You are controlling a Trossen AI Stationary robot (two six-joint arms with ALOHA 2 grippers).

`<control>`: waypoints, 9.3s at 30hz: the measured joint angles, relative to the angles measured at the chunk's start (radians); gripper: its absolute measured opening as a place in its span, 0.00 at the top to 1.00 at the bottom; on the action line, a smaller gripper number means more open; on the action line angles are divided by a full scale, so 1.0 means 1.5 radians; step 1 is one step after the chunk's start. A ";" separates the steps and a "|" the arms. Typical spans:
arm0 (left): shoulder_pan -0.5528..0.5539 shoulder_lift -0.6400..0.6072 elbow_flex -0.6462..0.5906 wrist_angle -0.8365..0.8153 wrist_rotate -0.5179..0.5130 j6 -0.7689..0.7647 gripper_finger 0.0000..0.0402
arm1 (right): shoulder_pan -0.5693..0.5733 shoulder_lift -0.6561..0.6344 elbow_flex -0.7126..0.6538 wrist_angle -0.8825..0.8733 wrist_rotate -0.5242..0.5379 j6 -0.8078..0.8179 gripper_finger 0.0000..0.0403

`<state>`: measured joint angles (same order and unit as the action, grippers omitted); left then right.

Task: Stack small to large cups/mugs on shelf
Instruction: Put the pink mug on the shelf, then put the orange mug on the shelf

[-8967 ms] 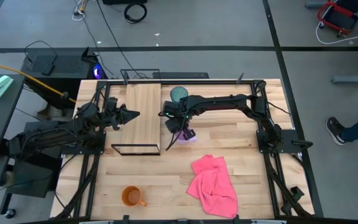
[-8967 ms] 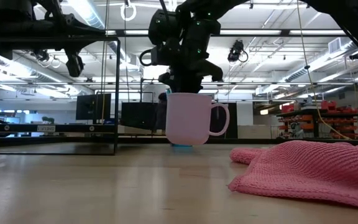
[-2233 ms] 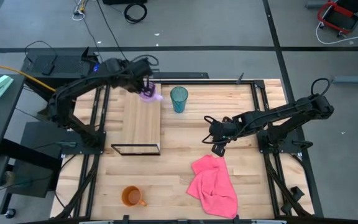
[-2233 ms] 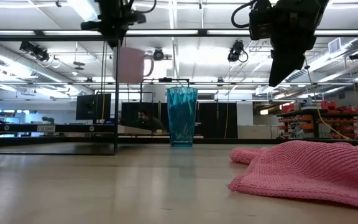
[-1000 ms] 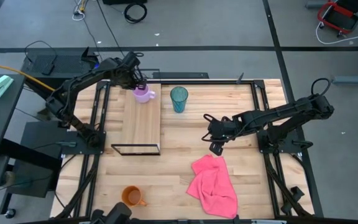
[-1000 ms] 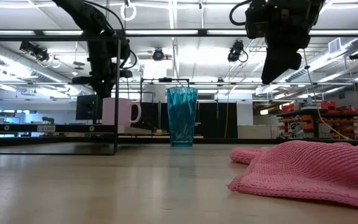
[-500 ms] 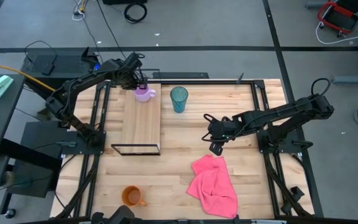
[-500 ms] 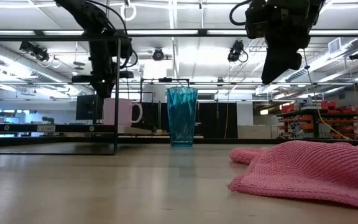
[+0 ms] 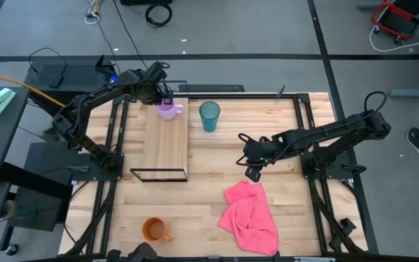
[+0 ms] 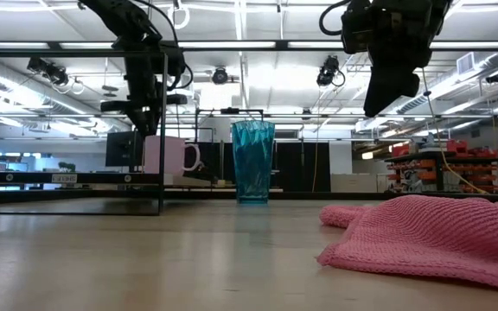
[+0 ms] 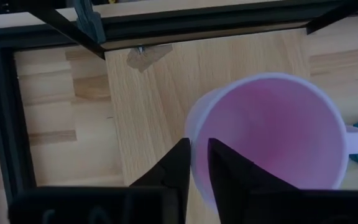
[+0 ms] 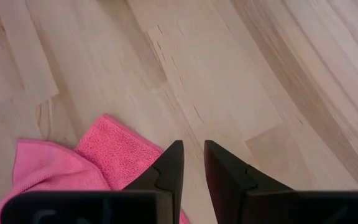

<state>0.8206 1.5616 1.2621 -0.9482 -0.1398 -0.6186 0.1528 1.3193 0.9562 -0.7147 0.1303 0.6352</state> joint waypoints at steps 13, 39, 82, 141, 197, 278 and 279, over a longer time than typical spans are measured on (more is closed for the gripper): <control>0.001 -0.041 0.000 -0.004 0.004 0.000 0.83 | 0.000 0.000 0.000 0.000 0.000 -0.002 0.82; -0.386 -0.368 0.001 -0.008 0.319 -0.043 0.83 | 0.000 0.000 0.000 0.000 0.000 -0.025 0.82; -1.101 -0.048 0.001 -0.053 0.058 -0.789 0.90 | 0.086 0.000 0.000 -0.073 0.000 0.023 0.82; -1.082 0.055 -0.072 0.035 0.103 -0.806 0.77 | 0.110 0.000 0.000 -0.043 0.016 0.046 0.82; -0.921 -0.074 0.423 -0.262 -0.099 -0.497 0.94 | 0.110 0.000 0.000 -0.041 0.033 0.046 0.82; -0.091 -0.063 -0.061 -0.162 0.160 0.140 0.94 | 0.109 0.000 0.000 0.016 0.087 0.171 0.82; -0.094 -0.063 -0.061 -0.161 0.153 0.136 0.94 | 0.109 0.000 0.000 0.016 0.087 0.171 0.82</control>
<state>0.6794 1.4666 1.1709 -1.1903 0.0891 -0.4142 0.3164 1.3190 0.9562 -0.6901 0.2615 0.8911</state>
